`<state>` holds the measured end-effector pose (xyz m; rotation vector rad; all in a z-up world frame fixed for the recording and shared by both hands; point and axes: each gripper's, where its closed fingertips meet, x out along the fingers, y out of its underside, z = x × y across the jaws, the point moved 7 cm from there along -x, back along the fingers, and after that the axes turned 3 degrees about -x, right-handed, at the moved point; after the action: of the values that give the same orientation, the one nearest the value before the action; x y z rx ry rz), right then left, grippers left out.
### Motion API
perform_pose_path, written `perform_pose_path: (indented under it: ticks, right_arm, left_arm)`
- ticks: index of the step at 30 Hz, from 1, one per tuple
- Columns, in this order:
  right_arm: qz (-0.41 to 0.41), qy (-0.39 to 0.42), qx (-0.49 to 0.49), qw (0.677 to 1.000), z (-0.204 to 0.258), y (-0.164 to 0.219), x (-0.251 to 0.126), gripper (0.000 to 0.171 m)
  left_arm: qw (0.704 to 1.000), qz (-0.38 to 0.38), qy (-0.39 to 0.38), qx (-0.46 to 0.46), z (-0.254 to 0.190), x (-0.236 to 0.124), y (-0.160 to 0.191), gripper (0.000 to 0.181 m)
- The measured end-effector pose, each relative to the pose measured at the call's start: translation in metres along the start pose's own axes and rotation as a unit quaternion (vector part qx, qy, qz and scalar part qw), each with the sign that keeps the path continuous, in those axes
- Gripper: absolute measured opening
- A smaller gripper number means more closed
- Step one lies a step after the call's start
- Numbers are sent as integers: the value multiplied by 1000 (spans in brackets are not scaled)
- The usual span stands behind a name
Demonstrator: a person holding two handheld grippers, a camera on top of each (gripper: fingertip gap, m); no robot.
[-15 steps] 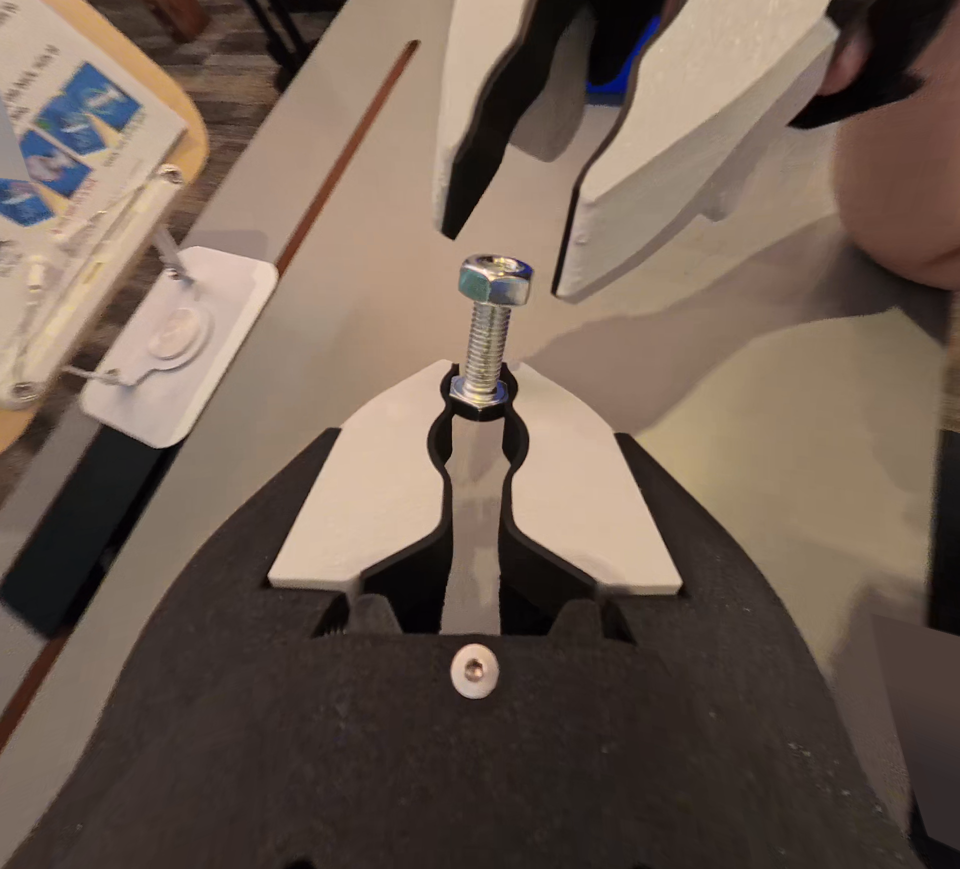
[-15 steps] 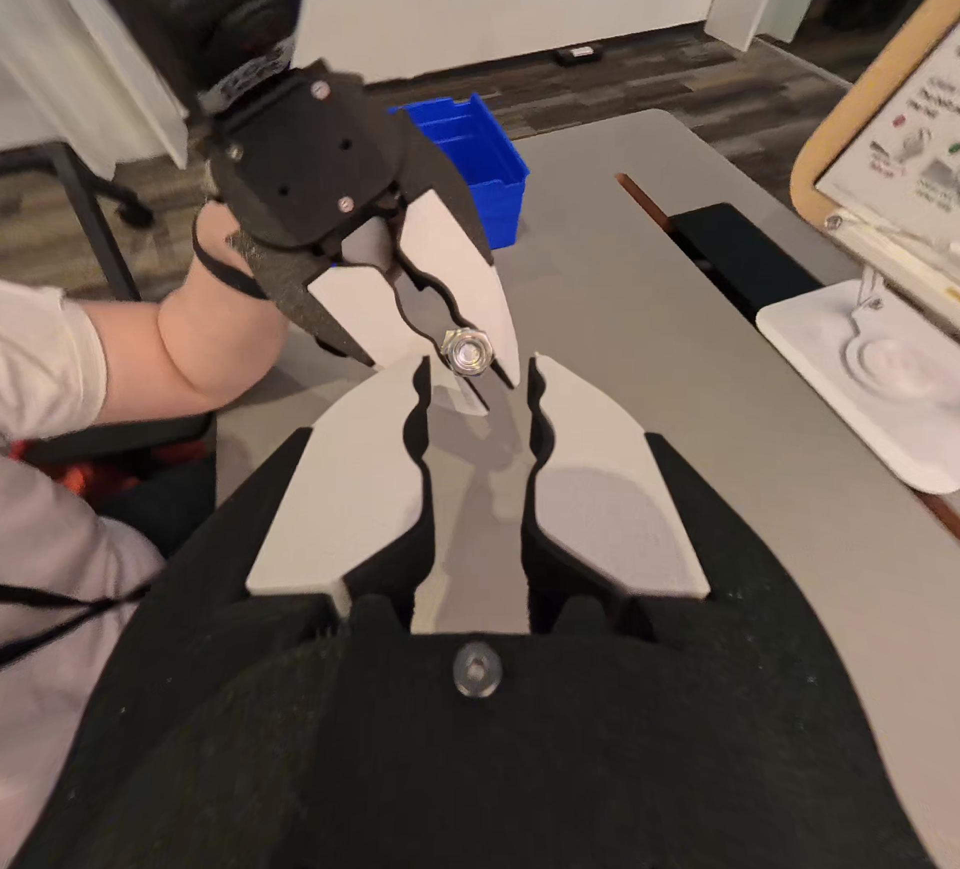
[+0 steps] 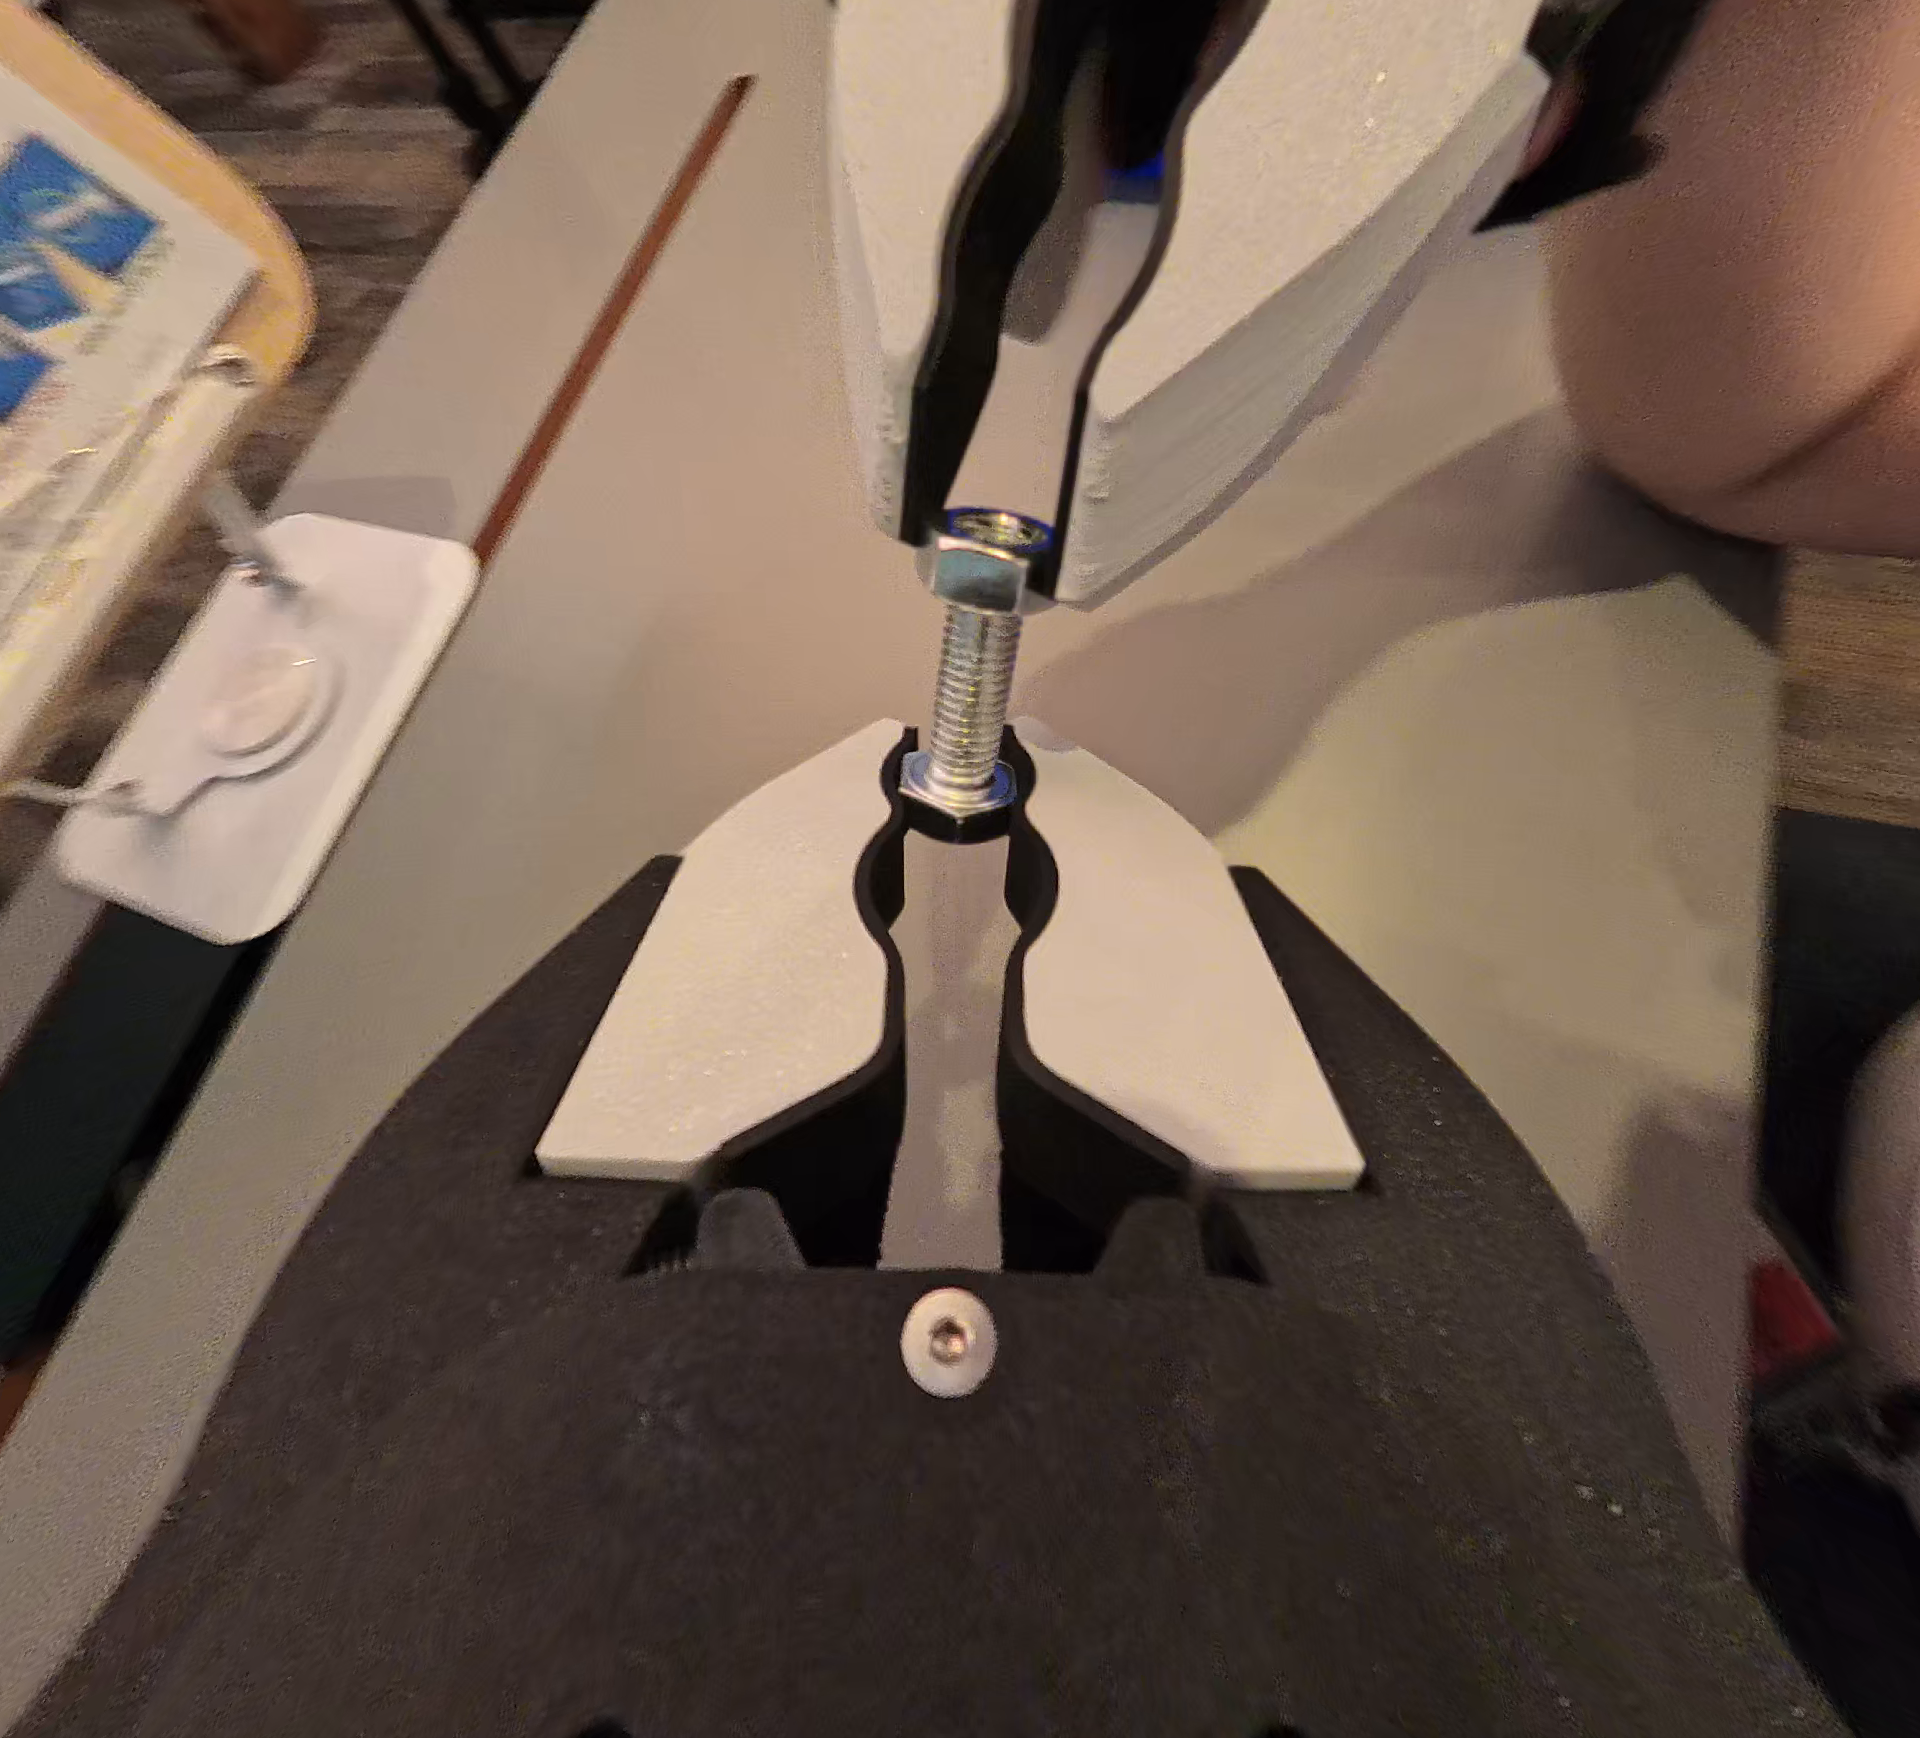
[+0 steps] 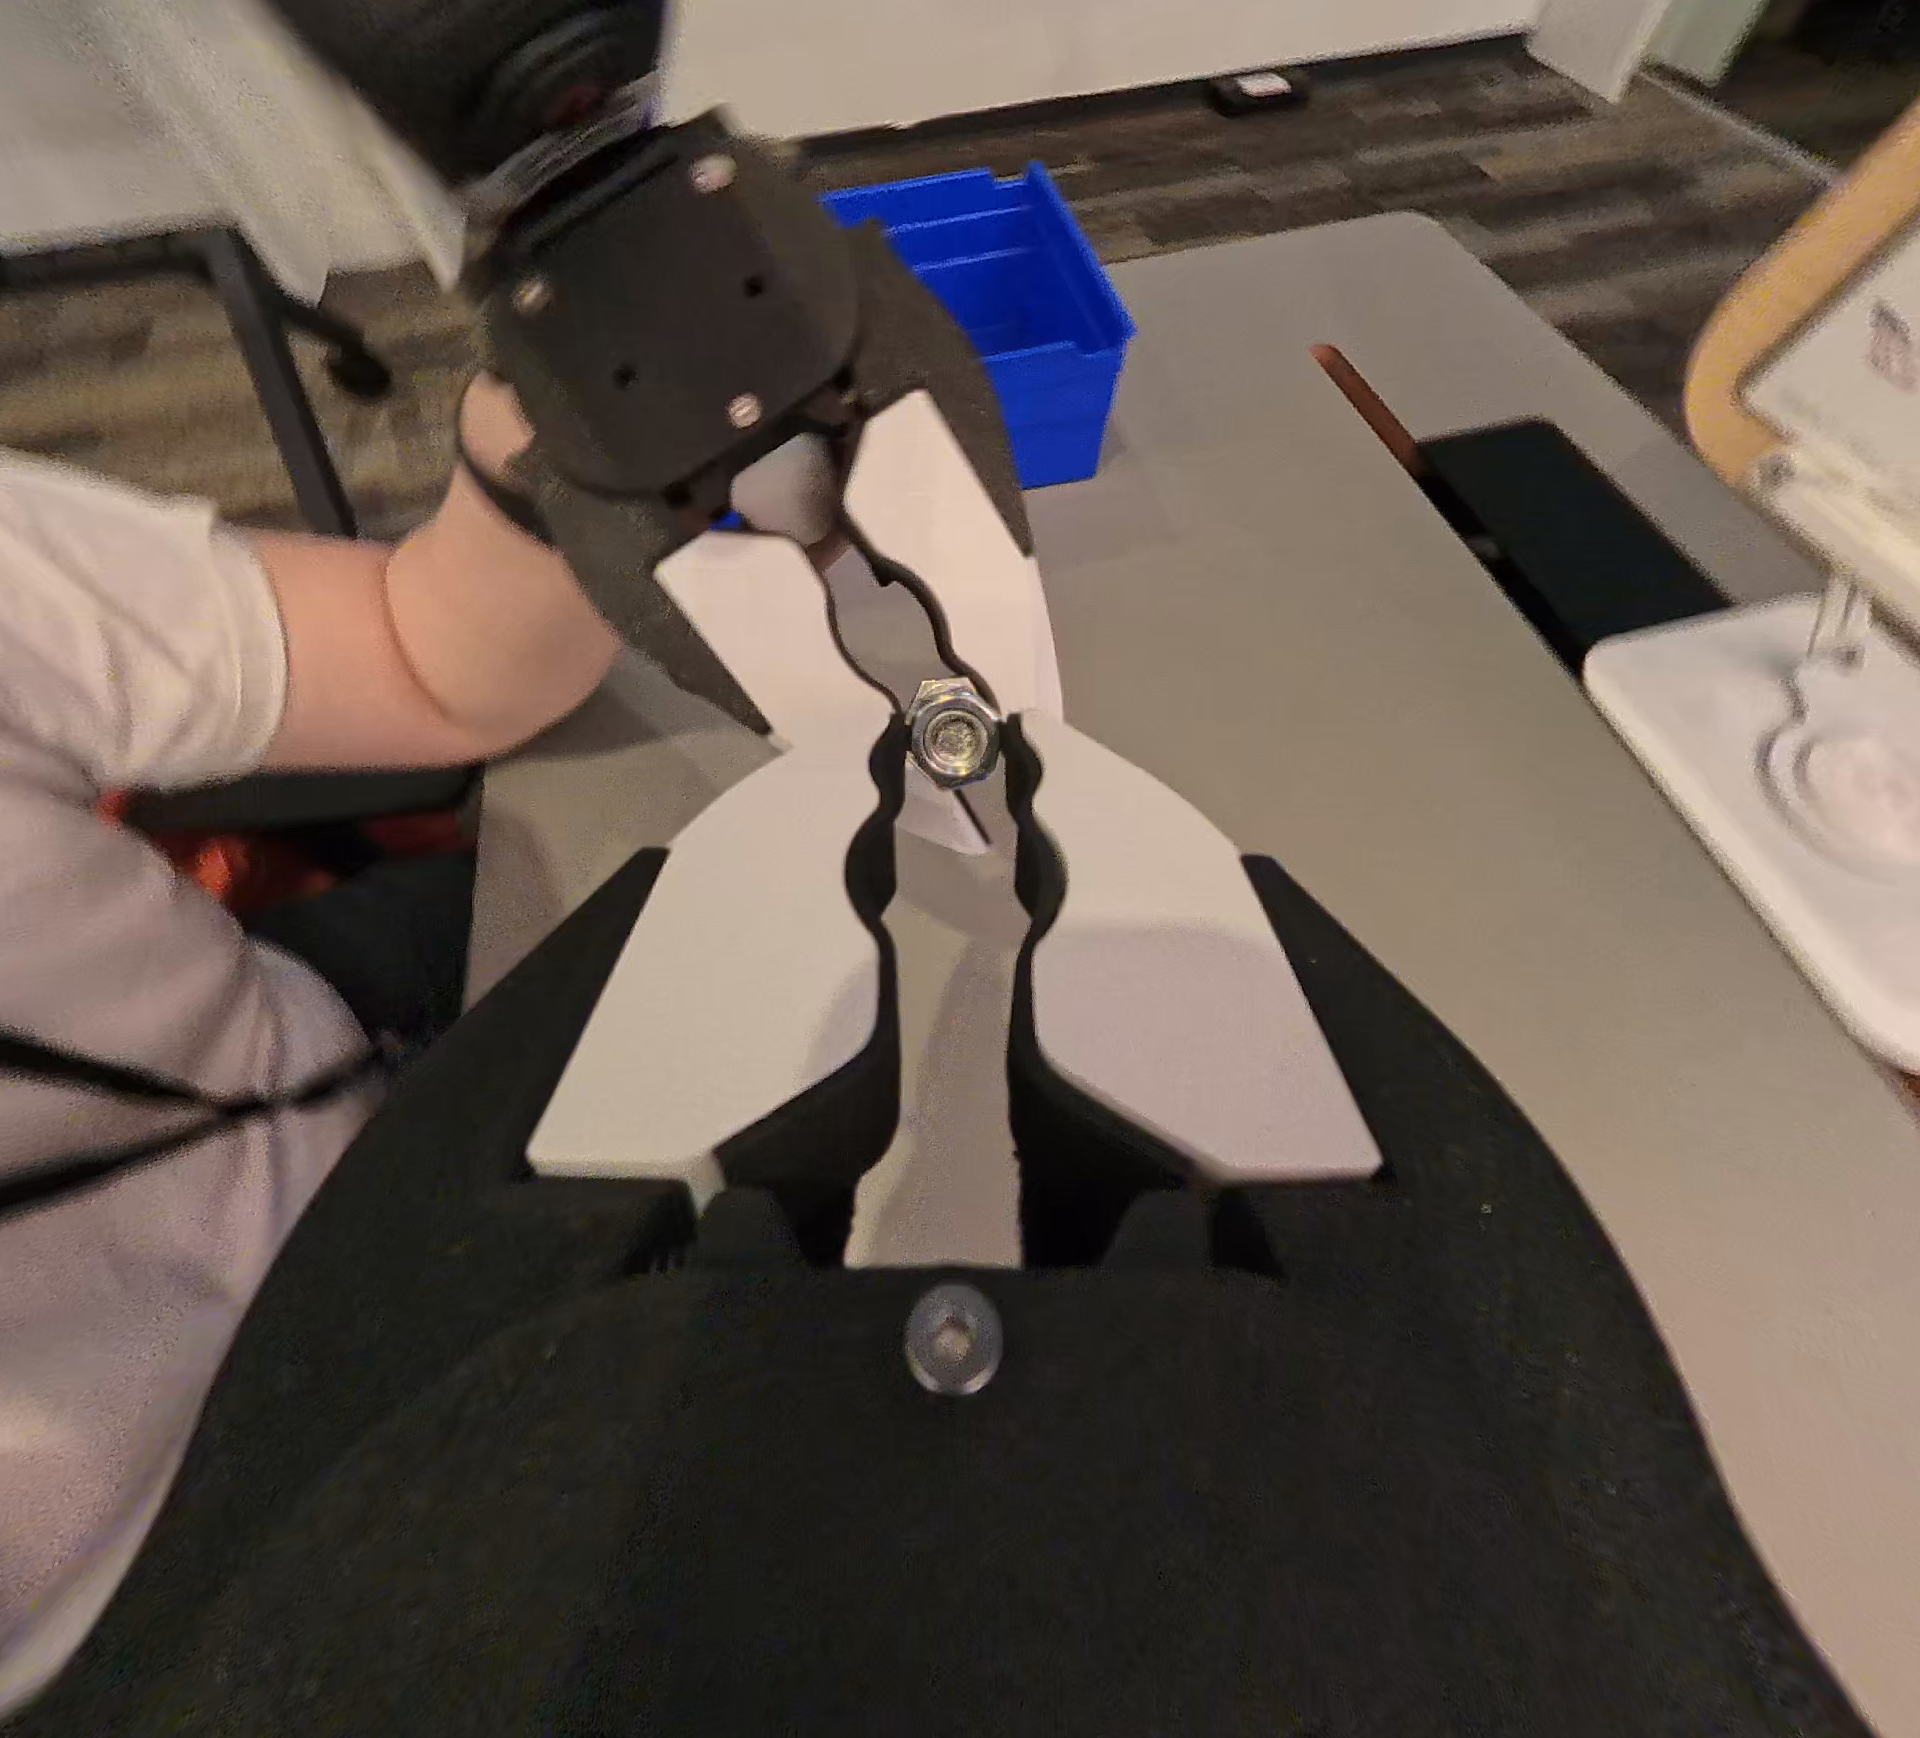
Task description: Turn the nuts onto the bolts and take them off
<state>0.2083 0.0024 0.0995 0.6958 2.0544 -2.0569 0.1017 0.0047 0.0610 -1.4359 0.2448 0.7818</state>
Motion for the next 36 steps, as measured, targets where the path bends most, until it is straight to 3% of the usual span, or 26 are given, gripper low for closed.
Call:
perform_pose_path:
  ticks: [4, 7, 10, 13, 18, 22, 27, 32, 36]
  right_arm:
    - [-13, -52, -224, 973, 19, 3, -5, 18]
    - [-16, -64, -286, 956, 25, 7, -5, 18]
    - [-13, -41, -238, 970, 17, 6, -3, 18]
    - [-12, -14, -131, 991, 7, 1, -2, 30]
    - [-39, 17, 55, 998, -4, -4, -1, 34]
    - [-31, 47, 107, 993, -5, -1, 5, 34]
    - [-7, 52, 93, 994, -3, 2, 9, 17]
    - [8, 12, -51, 999, 4, 0, 4, 17]
    - [-14, -35, -255, 966, 17, 5, 0, 17]
  left_arm:
    - [993, 4, 119, -8, -17, -6, 3, 14]
    - [989, 18, 145, -2, -22, -4, 6, 14]
    - [994, 12, 111, -11, -15, -2, 5, 14]
    - [999, 7, 51, -16, -4, -2, 4, 14]
    - [1000, 7, -20, -18, 8, -2, 3, 14]
    - [999, 5, -37, -17, 9, -1, 2, 14]
    - [999, 13, -50, -8, 8, 0, 3, 14]
    - [1000, 3, 16, -13, -1, -2, 2, 14]
    - [995, 10, 96, -7, -13, -5, 4, 14]
